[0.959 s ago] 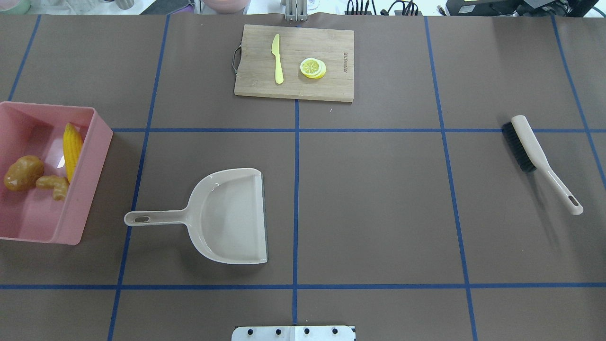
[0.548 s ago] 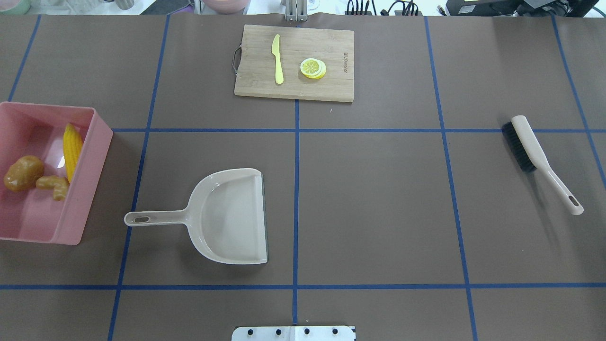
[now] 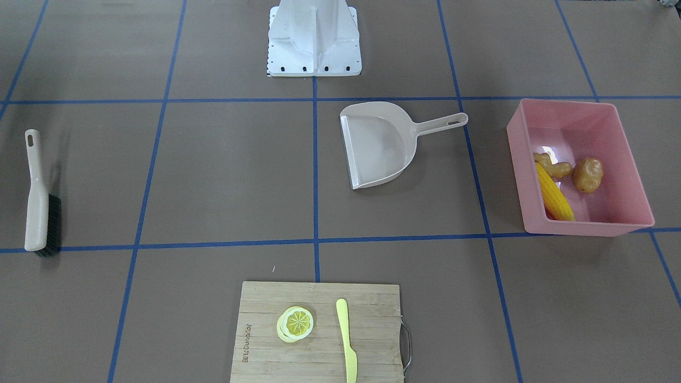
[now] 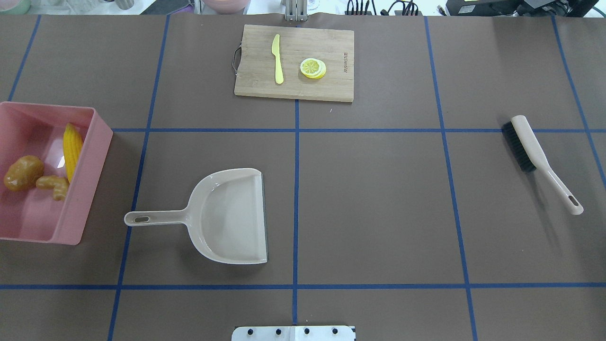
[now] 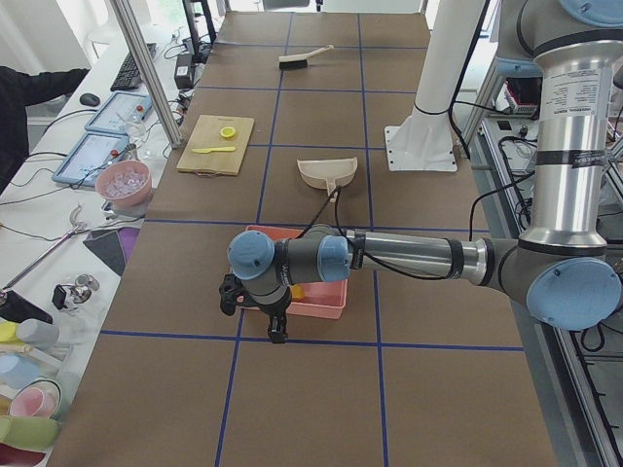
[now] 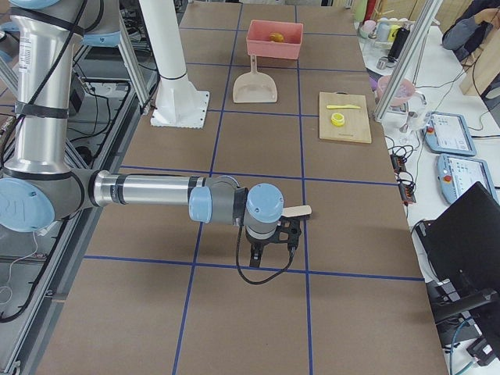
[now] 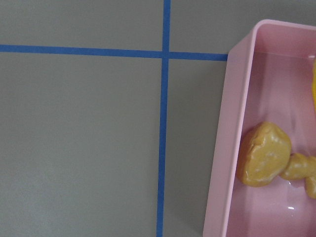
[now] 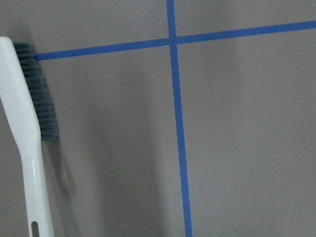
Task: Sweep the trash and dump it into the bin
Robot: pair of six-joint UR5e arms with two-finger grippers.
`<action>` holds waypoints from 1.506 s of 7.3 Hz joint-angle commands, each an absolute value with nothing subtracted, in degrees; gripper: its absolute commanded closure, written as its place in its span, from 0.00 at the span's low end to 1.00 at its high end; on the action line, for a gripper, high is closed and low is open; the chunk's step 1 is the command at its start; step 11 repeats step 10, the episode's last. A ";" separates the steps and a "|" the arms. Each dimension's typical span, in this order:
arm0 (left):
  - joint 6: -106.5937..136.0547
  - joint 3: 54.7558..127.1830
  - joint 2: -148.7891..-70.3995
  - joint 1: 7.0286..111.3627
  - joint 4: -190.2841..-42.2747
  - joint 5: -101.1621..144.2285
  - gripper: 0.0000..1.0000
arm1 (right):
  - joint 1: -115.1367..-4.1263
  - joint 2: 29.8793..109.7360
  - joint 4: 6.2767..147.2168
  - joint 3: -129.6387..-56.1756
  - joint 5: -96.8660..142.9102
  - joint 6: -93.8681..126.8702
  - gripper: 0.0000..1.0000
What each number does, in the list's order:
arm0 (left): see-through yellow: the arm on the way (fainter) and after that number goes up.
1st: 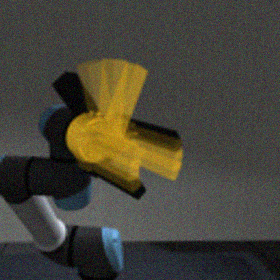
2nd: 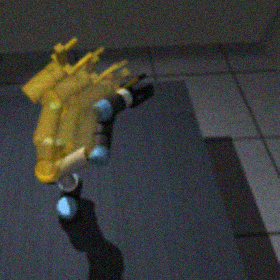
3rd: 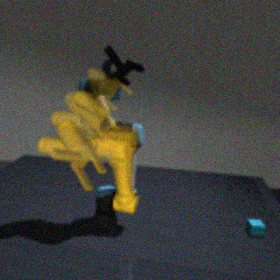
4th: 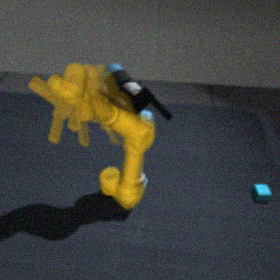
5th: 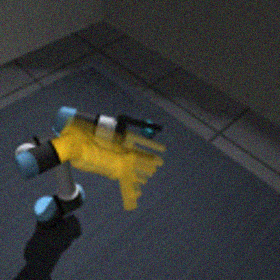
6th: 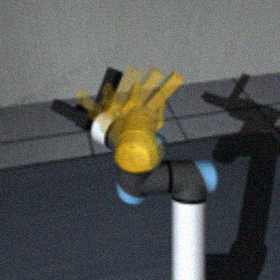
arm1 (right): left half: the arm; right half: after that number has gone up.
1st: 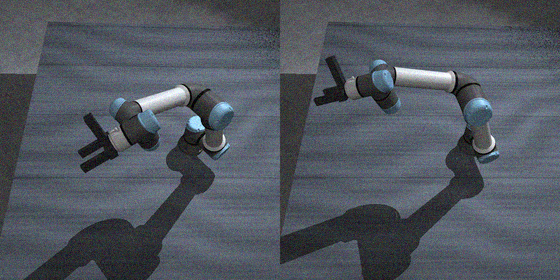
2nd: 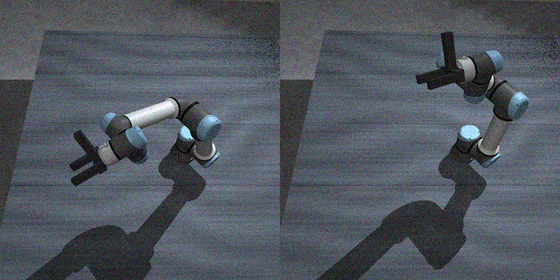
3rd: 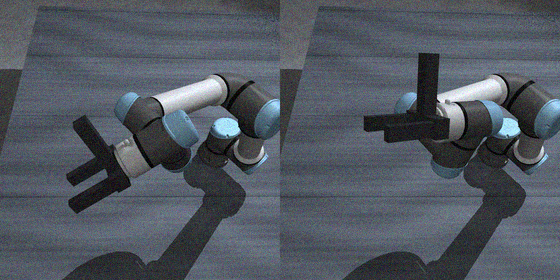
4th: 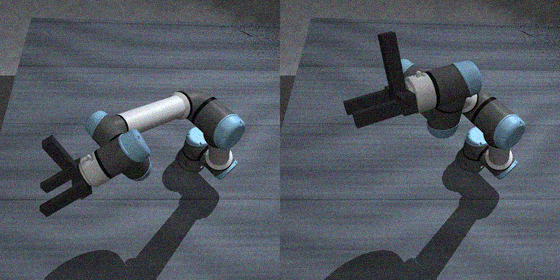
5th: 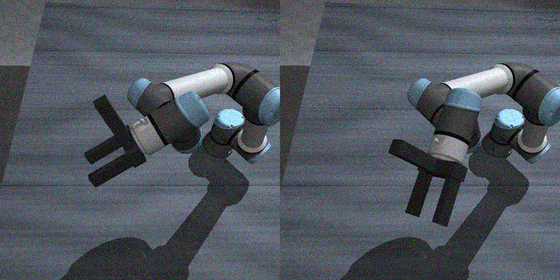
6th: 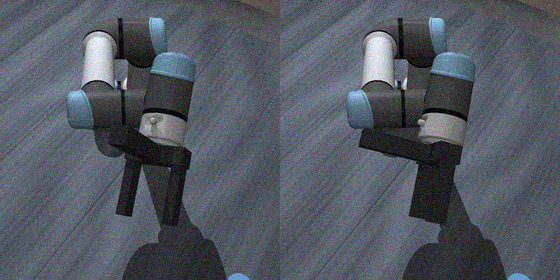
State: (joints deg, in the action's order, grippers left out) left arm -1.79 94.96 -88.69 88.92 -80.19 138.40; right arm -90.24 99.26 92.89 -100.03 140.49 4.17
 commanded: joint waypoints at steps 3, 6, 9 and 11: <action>-2.11 95.01 -88.59 89.56 -80.25 138.34 0.01 | -92.02 100.11 92.81 -100.19 141.68 4.13 0.00; -2.11 95.01 -88.51 89.56 -80.24 138.34 0.01 | -93.07 101.59 92.90 -100.19 141.86 3.78 0.00; -2.20 95.01 -88.15 89.91 -80.24 138.34 0.01 | -96.22 103.09 92.81 -100.28 143.70 3.43 0.00; -2.20 95.10 -88.15 89.91 -80.24 138.34 0.01 | -97.11 103.44 92.81 -100.37 143.61 3.43 0.00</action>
